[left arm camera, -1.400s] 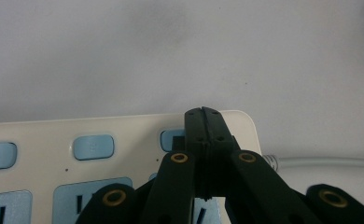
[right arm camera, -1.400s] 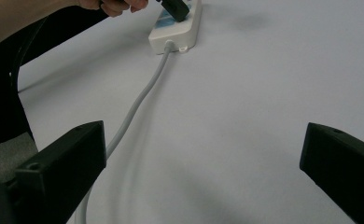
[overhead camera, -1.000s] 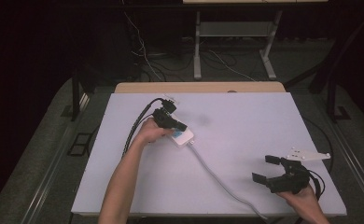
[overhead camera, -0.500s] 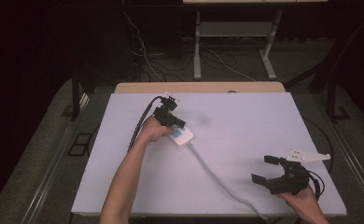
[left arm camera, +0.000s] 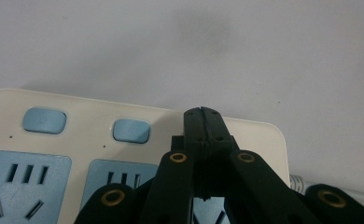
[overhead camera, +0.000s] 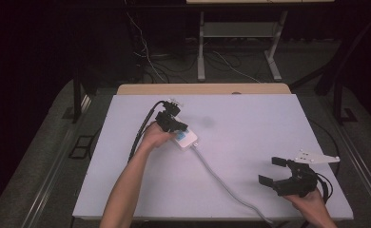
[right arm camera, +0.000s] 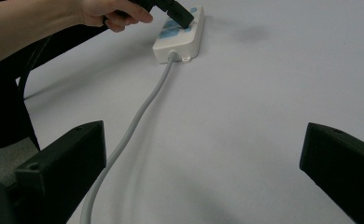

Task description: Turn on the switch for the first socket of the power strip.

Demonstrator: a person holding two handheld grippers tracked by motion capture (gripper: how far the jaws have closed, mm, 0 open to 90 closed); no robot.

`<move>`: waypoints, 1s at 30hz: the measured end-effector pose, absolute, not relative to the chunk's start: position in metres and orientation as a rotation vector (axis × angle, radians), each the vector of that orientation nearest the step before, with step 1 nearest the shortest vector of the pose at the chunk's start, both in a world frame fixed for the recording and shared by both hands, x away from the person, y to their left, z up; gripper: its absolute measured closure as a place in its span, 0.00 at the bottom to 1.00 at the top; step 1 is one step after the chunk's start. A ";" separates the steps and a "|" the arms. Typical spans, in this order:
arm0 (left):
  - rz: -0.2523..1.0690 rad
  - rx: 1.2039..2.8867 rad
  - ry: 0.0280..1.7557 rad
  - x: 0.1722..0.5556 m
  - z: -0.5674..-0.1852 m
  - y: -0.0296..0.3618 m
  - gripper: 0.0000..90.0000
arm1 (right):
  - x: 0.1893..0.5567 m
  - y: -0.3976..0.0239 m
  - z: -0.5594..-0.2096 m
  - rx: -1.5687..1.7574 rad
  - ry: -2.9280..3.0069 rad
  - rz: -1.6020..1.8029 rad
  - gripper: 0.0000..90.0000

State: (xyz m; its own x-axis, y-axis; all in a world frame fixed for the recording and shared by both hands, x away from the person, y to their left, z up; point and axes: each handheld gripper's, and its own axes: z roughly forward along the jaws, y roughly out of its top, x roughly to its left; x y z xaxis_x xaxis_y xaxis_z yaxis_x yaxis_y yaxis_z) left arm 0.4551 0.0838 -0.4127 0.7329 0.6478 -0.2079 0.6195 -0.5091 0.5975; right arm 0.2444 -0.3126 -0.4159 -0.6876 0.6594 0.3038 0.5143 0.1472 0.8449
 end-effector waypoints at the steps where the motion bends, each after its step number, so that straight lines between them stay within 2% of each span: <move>1: 0.051 2.262 0.951 0.455 -0.413 0.084 1.00 | 0.245 -0.312 -0.416 1.173 2.270 1.579 0.00; 17: 0.079 2.220 0.927 0.445 -0.399 0.091 0.99 | 0.245 -0.313 -0.416 1.175 2.270 1.577 0.00; 26: 0.105 2.172 0.918 0.430 -0.387 0.109 0.99 | 0.244 -0.311 -0.416 1.175 2.274 1.574 0.00; 30: 0.124 2.155 0.916 0.422 -0.382 0.116 0.95 | 0.244 -0.311 -0.416 1.175 2.274 1.573 0.00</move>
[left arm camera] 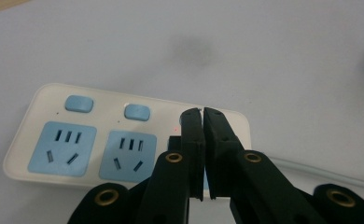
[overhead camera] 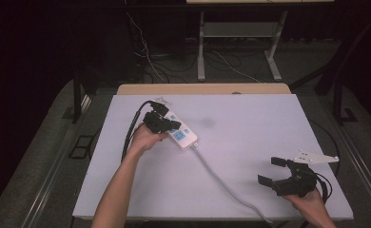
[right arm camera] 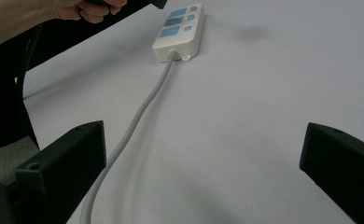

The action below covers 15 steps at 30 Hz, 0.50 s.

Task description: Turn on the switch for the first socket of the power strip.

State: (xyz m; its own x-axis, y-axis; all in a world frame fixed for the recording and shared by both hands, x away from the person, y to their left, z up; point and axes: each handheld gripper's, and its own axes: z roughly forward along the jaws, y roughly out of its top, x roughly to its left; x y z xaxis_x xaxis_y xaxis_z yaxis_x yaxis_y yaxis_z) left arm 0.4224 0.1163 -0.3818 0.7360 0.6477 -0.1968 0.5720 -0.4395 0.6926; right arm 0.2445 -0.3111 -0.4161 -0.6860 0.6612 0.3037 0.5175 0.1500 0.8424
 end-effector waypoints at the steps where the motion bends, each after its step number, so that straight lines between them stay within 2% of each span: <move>1: 0.127 2.146 0.915 0.420 -0.380 0.119 0.95 | 0.244 -0.311 -0.416 1.174 2.273 1.573 0.00; 10: 0.147 2.098 0.918 0.398 -0.372 0.134 0.86 | 0.245 -0.311 -0.416 1.173 2.276 1.579 0.00; 15: 0.158 2.067 0.917 0.385 -0.367 0.141 0.79 | 0.245 -0.310 -0.416 1.172 2.280 1.580 0.00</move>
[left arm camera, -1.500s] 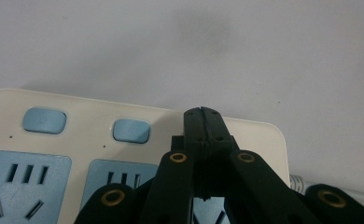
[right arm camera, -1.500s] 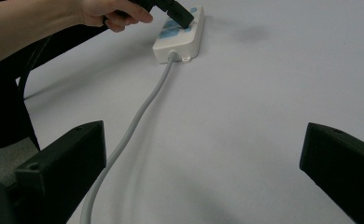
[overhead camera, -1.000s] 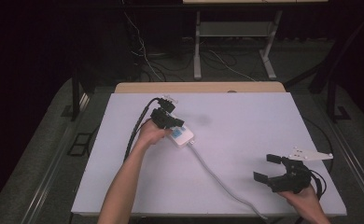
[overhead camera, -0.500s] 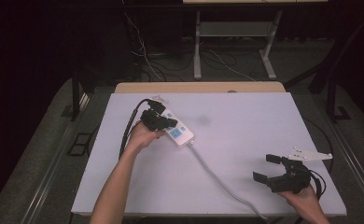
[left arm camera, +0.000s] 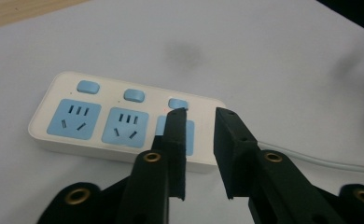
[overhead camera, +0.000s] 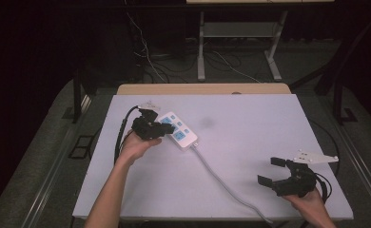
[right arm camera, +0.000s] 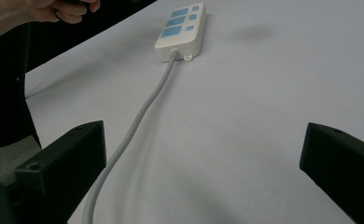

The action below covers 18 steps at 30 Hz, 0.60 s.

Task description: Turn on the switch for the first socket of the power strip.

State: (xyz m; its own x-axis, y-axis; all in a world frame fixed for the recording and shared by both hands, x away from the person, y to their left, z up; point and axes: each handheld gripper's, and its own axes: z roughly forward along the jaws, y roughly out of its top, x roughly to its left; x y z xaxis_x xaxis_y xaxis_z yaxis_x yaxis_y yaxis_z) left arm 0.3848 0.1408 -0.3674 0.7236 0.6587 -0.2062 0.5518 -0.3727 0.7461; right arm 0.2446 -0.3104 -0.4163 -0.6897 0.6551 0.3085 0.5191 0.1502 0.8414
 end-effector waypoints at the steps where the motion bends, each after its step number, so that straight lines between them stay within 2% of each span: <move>1: 0.159 2.057 0.919 0.382 -0.367 0.142 0.77 | 0.245 -0.310 -0.416 1.172 2.280 1.580 0.00; 10: 0.169 1.995 0.911 0.357 -0.362 0.155 0.58 | 0.245 -0.309 -0.417 1.173 2.285 1.581 0.00; 18: 0.163 1.929 0.926 0.339 -0.364 0.166 0.46 | 0.245 -0.309 -0.417 1.170 2.289 1.580 0.00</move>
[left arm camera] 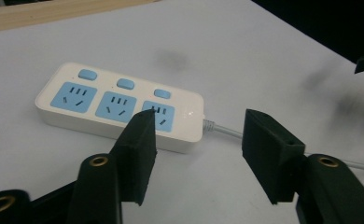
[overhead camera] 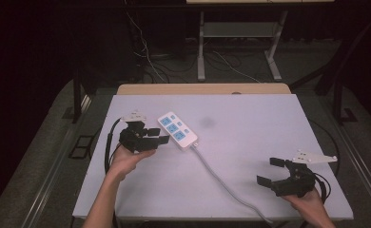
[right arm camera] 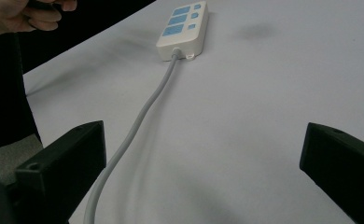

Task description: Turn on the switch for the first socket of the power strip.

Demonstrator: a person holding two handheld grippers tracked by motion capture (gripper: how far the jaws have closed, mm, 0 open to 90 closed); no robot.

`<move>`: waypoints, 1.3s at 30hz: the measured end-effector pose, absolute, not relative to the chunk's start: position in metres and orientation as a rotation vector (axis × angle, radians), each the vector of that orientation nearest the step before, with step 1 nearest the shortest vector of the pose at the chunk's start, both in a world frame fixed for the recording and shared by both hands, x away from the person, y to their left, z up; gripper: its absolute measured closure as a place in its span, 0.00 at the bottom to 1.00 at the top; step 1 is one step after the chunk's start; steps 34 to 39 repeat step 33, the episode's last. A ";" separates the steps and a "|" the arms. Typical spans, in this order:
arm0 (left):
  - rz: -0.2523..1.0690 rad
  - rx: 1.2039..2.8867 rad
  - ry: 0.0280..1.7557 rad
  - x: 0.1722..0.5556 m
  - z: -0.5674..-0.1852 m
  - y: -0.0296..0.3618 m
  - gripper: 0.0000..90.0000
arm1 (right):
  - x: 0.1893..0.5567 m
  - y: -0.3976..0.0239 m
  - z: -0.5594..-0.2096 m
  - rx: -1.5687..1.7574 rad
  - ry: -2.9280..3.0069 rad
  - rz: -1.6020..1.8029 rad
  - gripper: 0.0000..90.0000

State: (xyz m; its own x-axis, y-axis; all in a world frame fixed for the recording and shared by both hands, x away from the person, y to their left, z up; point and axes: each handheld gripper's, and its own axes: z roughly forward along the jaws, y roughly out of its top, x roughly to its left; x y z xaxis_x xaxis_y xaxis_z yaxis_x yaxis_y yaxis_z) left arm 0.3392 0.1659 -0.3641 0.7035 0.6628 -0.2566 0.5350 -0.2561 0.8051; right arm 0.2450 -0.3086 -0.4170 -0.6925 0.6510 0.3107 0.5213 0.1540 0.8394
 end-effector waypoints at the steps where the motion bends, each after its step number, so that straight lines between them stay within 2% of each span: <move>1: 0.158 1.920 0.929 0.337 -0.365 0.166 0.42 | 0.245 -0.309 -0.417 1.170 2.289 1.580 0.00; 7: 0.195 1.927 0.905 0.317 -0.367 0.167 0.26 | 0.245 -0.309 -0.417 1.170 2.289 1.581 0.00; 18: 0.162 1.945 0.885 0.289 -0.380 0.164 0.00 | 0.244 -0.307 -0.417 1.169 2.295 1.580 0.00; 29: 0.135 1.967 0.865 0.266 -0.408 0.163 0.00 | 0.244 -0.306 -0.418 1.170 2.301 1.575 0.00; 39: 0.136 1.950 0.863 0.263 -0.410 0.165 0.00 | 0.245 -0.305 -0.419 1.171 2.309 1.568 0.00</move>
